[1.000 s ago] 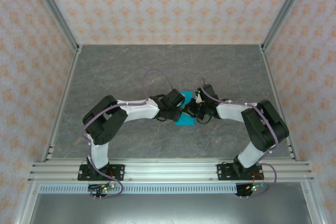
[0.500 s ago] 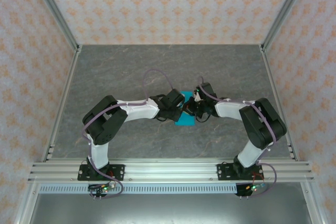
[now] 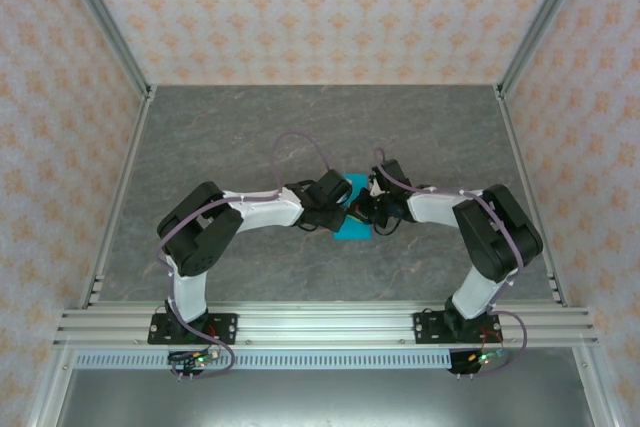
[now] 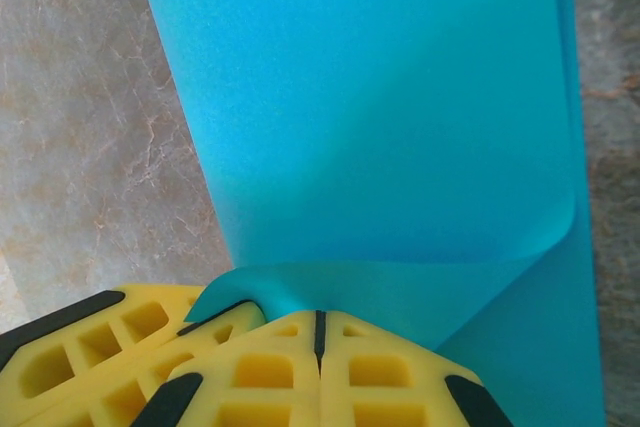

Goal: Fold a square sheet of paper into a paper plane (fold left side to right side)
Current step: Fold the triangle a second time at the center of the table.

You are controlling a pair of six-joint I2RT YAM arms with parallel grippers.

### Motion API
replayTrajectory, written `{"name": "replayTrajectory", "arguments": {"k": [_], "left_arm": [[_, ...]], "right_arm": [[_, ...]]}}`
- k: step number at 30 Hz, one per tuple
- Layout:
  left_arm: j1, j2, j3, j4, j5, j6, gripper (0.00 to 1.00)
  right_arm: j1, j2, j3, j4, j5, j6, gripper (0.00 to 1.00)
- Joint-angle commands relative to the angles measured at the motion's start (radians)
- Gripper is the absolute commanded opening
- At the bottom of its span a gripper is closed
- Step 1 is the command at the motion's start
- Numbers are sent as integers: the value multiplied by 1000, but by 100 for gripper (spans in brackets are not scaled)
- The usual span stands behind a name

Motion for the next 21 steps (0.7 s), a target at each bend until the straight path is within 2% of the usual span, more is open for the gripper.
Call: {"name": "replayTrajectory", "arguments": {"k": [1,10,15,21], "left_arm": [[3,13,-25,-33,21,18,2],[3,13,-20,-36,17,14,2],[4,-49,-24,-35,14,9,2],[3,-121,-19,-55,4,-2,14]], "right_arm": [[4,17,10,-50,47,-32,0],[4,30,-4,-58,69,-39,0],[5,45,-4,-90,89,-43,0],[5,65,-9,-105,96,-42,0]]}}
